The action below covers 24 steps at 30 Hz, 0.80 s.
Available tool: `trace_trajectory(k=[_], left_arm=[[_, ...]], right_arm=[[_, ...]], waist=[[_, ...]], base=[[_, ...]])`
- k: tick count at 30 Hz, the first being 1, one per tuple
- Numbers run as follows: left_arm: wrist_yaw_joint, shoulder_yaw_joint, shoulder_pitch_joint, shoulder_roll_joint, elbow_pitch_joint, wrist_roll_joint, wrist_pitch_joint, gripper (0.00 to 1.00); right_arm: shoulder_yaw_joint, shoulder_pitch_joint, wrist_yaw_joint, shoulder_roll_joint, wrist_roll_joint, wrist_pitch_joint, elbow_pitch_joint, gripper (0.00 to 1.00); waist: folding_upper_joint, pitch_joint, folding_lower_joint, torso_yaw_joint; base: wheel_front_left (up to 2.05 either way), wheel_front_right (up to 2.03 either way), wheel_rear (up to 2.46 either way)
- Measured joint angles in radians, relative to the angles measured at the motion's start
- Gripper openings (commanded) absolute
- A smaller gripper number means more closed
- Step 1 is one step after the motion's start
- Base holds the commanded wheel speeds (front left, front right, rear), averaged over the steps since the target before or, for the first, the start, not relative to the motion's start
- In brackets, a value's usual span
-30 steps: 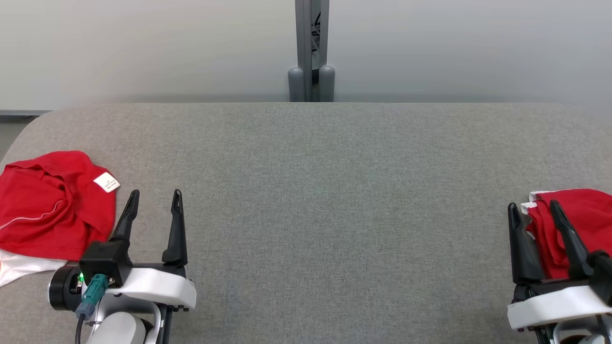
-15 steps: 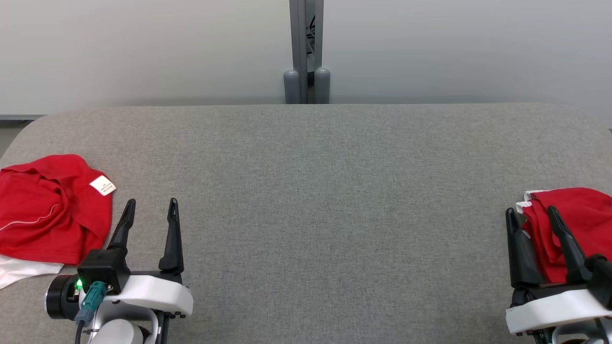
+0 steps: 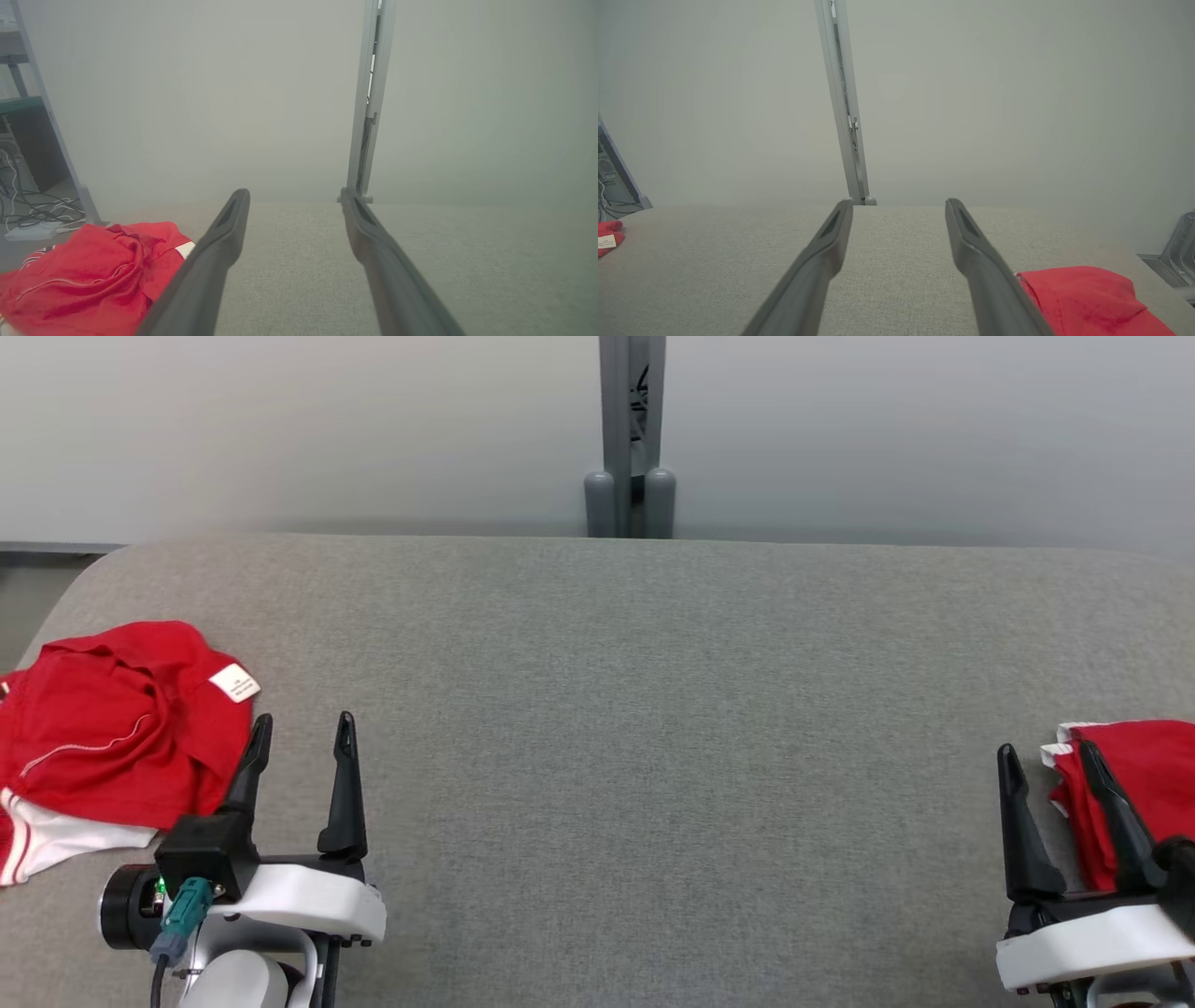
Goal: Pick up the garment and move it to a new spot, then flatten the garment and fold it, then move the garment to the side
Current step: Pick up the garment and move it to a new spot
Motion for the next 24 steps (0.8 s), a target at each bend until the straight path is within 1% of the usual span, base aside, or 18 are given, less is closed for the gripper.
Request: trace_trajectory(k=[6, 19, 24], left_arm=[[-0.012, 0.028, -0.004, -0.027, -0.003, -0.007, 0.000, 1.00], [-0.037, 0.104, 0.031, -0.045, -0.016, 0.021, 0.000, 1.00], [-0.044, 0.119, 0.045, -0.048, -0.017, 0.033, 0.000, 1.00]], right_arm=[[0.000, 0.015, 0.000, 0.000, -0.009, 0.012, -0.026, 1.00], [0.057, 0.009, 0.000, 0.001, -0.005, 0.027, -0.038, 1.00], [0.064, 0.009, 0.000, 0.001, 0.003, 0.027, -0.035, 1.00]], waist=[[0.0000, 0.003, 0.0000, 0.089], [0.0000, -0.005, 0.0000, 0.347], [0.0000, -0.013, 0.0000, 0.414]], base=[[0.00, 0.00, 0.00], [0.00, 0.00, 0.00], [0.00, 0.00, 0.00]])
